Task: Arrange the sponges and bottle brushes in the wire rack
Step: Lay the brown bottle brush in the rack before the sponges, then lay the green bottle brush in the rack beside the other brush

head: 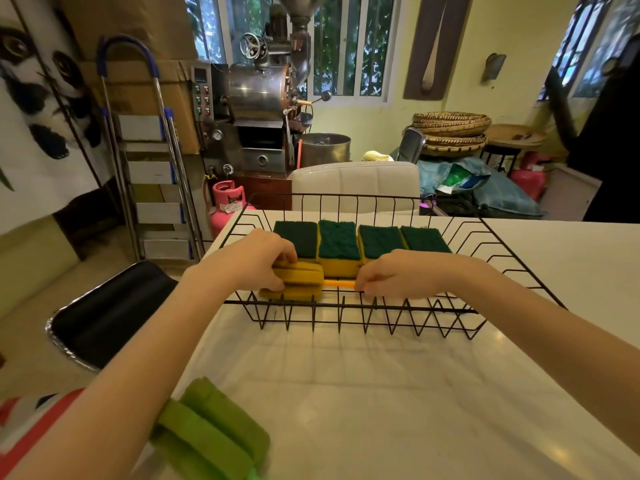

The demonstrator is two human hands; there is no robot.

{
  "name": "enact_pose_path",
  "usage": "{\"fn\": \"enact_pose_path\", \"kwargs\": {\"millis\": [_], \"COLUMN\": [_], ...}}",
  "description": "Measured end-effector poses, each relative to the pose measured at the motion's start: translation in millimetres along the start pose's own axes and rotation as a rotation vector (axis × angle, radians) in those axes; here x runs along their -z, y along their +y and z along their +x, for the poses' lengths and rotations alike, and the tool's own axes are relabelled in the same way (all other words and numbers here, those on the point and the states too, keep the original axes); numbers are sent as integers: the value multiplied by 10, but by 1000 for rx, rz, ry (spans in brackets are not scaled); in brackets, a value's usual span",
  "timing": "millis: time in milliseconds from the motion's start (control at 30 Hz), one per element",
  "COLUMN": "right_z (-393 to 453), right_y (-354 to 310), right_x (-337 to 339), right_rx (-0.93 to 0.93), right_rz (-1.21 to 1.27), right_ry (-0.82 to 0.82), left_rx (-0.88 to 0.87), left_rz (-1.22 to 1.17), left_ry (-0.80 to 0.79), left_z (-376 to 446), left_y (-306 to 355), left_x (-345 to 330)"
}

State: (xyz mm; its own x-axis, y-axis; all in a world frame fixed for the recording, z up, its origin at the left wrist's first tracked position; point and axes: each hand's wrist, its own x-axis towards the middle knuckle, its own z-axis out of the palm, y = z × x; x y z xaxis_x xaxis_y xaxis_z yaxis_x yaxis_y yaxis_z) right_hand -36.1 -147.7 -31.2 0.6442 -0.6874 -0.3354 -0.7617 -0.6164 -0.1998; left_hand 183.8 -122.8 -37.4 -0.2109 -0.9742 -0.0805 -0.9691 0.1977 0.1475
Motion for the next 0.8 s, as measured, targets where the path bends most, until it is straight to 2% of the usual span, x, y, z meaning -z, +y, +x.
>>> {"fn": "enact_pose_path", "kwargs": {"millis": [200, 400, 533, 667, 800], "right_z": [-140, -499, -777, -966, -1033], "right_y": [-75, -377, -656, -868, -984], "right_x": [96, 97, -110, -414, -714], "right_rx": [33, 135, 249, 360, 382], "right_rz": [83, 199, 264, 273, 309], "right_ry": [72, 312, 411, 382, 269], "left_rx": [-27, -90, -179, -234, -218], "left_rz": [-36, -213, -261, -381, -381], "left_ry": [-29, 218, 283, 276, 106], "left_z": [-104, -594, -1030, -1477, -1772], "left_y": [28, 110, 175, 210, 177], "left_x": [127, 389, 318, 152, -35]}}
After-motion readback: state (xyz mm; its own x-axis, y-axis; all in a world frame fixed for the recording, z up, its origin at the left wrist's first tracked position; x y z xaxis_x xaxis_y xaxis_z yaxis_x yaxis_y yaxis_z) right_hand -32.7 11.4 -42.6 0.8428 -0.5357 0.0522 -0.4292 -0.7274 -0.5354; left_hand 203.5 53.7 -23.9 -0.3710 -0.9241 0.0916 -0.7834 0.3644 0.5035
